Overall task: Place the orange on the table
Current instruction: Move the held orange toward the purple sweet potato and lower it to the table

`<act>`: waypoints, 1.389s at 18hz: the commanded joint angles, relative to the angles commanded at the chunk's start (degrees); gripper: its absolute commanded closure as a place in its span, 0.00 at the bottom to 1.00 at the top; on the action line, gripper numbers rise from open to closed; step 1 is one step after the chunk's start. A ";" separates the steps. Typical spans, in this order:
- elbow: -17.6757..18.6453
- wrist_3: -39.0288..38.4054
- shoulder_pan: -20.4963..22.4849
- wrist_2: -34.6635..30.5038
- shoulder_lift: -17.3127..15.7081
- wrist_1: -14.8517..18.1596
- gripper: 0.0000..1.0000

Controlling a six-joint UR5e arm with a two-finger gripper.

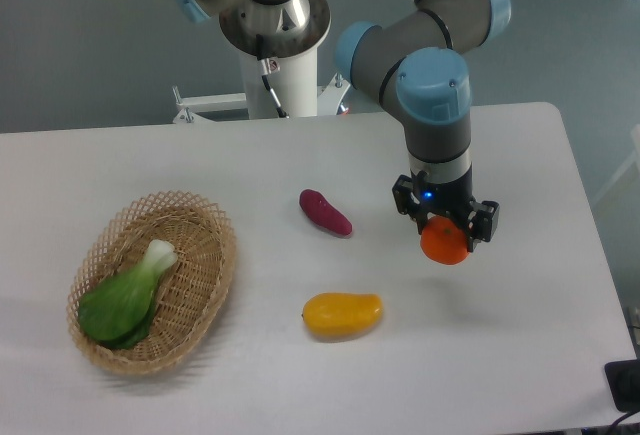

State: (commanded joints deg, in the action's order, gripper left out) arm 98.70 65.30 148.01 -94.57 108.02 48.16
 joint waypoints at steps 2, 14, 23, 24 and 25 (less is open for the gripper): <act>0.00 0.00 0.00 0.00 0.00 0.00 0.28; 0.08 1.67 1.05 -0.09 1.14 0.35 0.28; 11.94 7.47 0.53 -4.29 0.18 -0.79 0.28; 12.56 7.99 0.27 -5.87 0.26 -0.79 0.28; 12.92 8.35 0.09 -7.11 0.44 -0.79 0.28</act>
State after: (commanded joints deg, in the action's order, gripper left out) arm 111.62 73.65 148.10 -101.68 108.46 47.37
